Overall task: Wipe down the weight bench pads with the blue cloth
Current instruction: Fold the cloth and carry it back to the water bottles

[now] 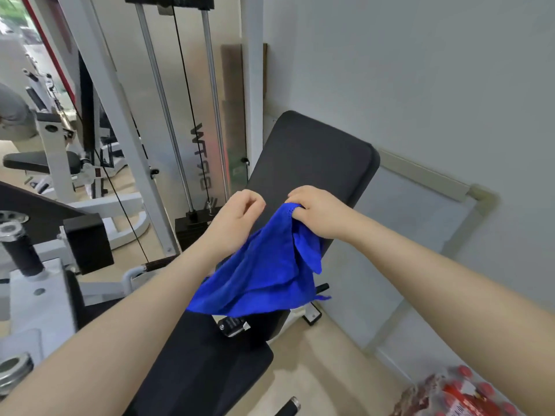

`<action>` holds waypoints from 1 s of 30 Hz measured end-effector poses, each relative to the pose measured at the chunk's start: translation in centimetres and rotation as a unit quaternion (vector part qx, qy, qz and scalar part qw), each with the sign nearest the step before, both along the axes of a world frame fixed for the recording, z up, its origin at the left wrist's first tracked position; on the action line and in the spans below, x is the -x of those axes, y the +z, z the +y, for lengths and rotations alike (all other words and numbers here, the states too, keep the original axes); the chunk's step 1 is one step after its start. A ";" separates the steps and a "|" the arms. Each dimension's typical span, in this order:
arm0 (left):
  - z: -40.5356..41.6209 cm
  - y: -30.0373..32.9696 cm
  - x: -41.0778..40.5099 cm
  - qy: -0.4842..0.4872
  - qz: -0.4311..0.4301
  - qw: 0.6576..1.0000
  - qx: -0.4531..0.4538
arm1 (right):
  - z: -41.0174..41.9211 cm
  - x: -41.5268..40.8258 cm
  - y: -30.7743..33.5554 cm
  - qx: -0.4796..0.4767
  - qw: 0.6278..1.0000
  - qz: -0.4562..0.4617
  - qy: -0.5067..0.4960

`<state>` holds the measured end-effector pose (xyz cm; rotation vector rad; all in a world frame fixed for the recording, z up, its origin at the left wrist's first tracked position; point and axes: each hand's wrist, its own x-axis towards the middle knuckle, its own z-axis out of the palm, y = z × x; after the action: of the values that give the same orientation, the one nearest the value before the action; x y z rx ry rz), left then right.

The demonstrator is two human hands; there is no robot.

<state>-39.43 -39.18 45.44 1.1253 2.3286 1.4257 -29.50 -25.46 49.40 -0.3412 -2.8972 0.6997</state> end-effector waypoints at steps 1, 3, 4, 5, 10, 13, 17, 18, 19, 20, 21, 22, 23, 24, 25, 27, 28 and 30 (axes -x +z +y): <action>-0.3 0.2 -0.6 -0.013 -0.007 1.000 -0.023 | -0.5 -0.1 -0.2 0.013 0.999 0.013 -0.036; -0.6 0.3 -1.9 -0.074 -0.070 0.994 -0.037 | -1.2 -0.4 -0.4 0.083 0.992 0.019 -0.096; -0.7 0.1 -2.6 -0.098 -0.094 0.991 -0.023 | -1.6 -0.7 -0.4 0.131 0.985 0.015 -0.108; -0.6 -0.2 -3.1 -0.106 -0.100 0.989 -0.009 | -2.0 -1.0 -0.5 0.175 0.977 0.013 -0.119; 0.0 -0.9 -4.9 -0.069 -0.097 0.993 -0.011 | -2.8 -2.2 -1.1 0.265 0.940 0.010 -0.217; 0.0 -1.4 -4.8 -0.071 -0.039 0.996 0.029 | -2.7 -3.7 -1.3 0.211 0.956 0.006 -0.206; -0.7 -2.1 -4.0 -0.083 0.026 0.993 0.080 | -1.7 -6.5 -1.2 0.178 0.963 -0.027 -0.198; -0.9 -2.4 -3.7 -0.089 0.044 0.990 0.104 | -1.4 -7.2 -1.1 0.153 0.968 -0.045 -0.196; -1.2 -2.7 -3.5 -0.093 0.060 0.986 0.128 | -1.0 -7.9 -0.9 0.118 0.971 -0.066 -0.195; -1.4 -2.9 -3.4 -0.099 0.072 0.981 0.150 | -0.6 -8.5 -0.8 0.076 0.972 -0.094 -0.199; -1.7 -3.1 -3.2 -0.107 0.083 0.977 0.162 | -0.3 -9.0 -0.7 0.030 0.969 -0.127 -0.209; -1.9 -3.2 -3.2 -0.123 0.095 0.974 0.167 | 0.0 -9.6 -0.7 -0.012 0.961 -0.163 -0.223; -2.0 -3.2 -3.4 -0.143 0.109 0.969 0.168 | 0.3 -10.2 -0.9 -0.042 0.950 -0.193 -0.241; -2.1 -3.1 -3.7 -0.163 0.124 0.965 0.163 | 0.4 -10.5 -1.2 -0.049 0.941 -0.214 -0.258; -2.1 -3.1 -4.1 -0.182 0.137 0.961 0.155 | 0.6 -10.8 -1.7 -0.031 0.936 -0.223 -0.272; -1.6 -2.9 -5.1 -0.211 0.150 0.957 0.130 | 0.8 -11.5 -2.7 0.085 0.930 -0.200 -0.298; -1.2 -2.8 -5.6 -0.220 0.148 0.957 0.117 | 0.7 -11.9 -2.9 0.159 0.921 -0.177 -0.309; -0.5 -2.4 -6.4 -0.221 0.127 0.963 0.090 | 0.9 -12.6 -3.1 0.275 0.895 -0.145 -0.321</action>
<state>-32.99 -39.66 43.00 1.7160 2.1108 0.9384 -16.95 -24.60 46.35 -1.4890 -2.4772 1.3922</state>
